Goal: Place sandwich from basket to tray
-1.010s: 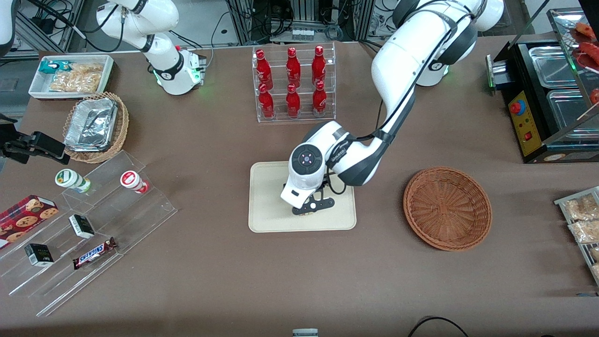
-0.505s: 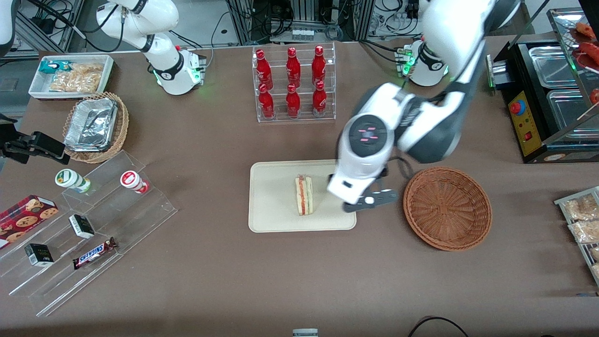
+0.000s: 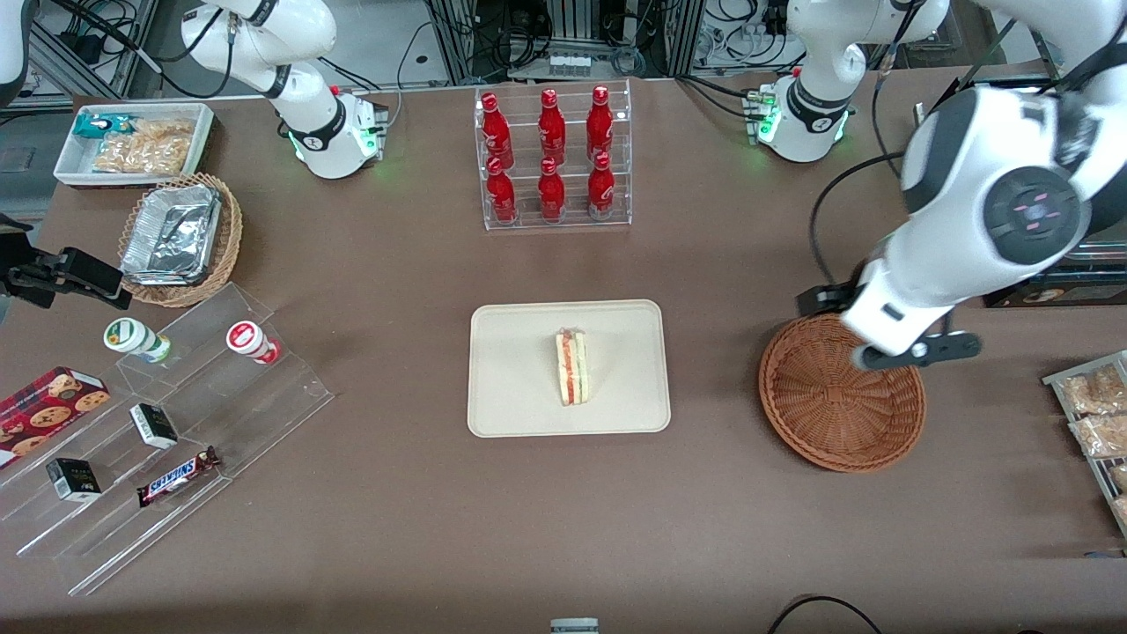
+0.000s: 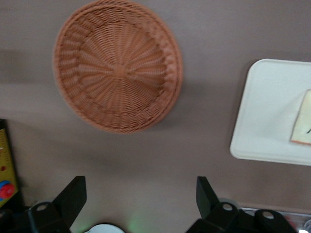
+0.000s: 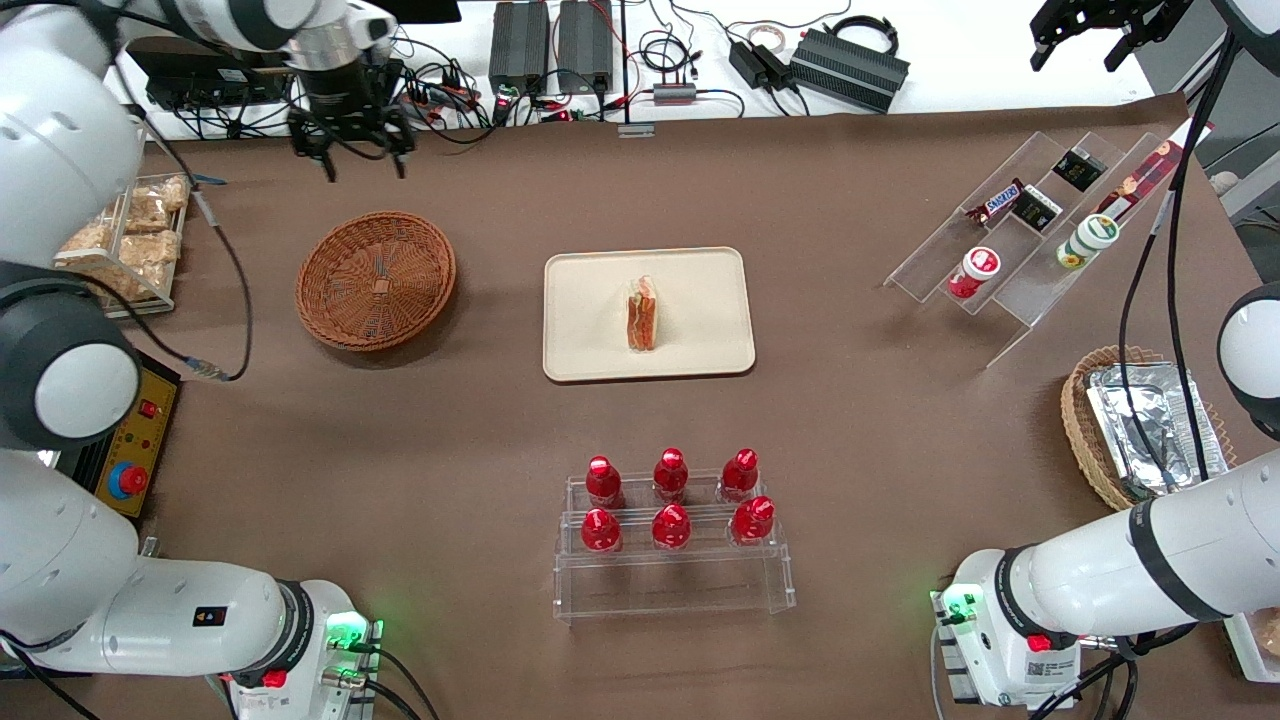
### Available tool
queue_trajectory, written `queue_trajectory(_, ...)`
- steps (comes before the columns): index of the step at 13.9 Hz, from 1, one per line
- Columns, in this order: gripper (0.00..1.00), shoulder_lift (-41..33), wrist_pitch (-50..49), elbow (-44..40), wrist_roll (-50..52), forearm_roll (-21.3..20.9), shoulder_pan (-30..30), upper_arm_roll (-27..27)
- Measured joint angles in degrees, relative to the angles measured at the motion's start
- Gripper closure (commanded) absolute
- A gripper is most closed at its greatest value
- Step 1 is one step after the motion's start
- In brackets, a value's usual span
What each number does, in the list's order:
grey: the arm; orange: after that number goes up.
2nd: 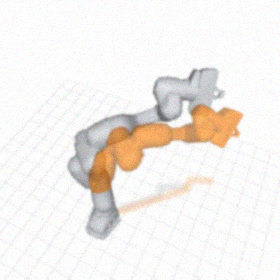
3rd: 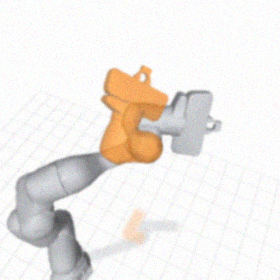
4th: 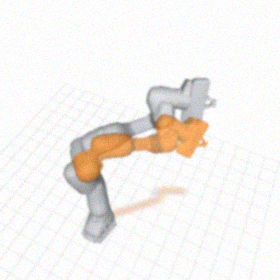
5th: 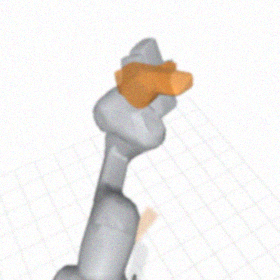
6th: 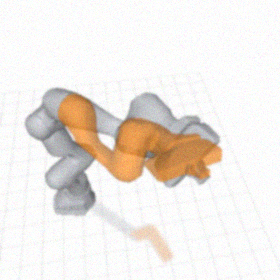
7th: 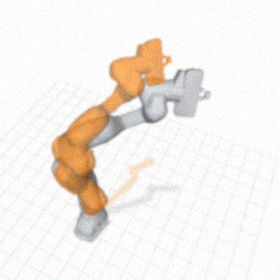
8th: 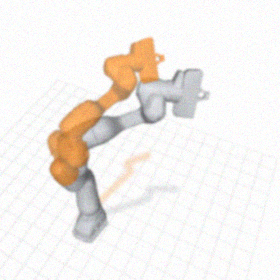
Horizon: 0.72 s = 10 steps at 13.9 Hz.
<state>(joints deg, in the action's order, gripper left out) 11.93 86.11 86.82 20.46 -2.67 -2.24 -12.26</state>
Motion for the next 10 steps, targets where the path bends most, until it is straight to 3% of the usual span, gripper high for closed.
queue_trajectory(4, 0.00, -6.9, -3.3, 4.3, -2.6, -2.5, 3.1, 0.0)
queue_trajectory(10, 0.00, -14.6, -3.9, 10.2, -7.2, -2.6, 3.8, -0.2)
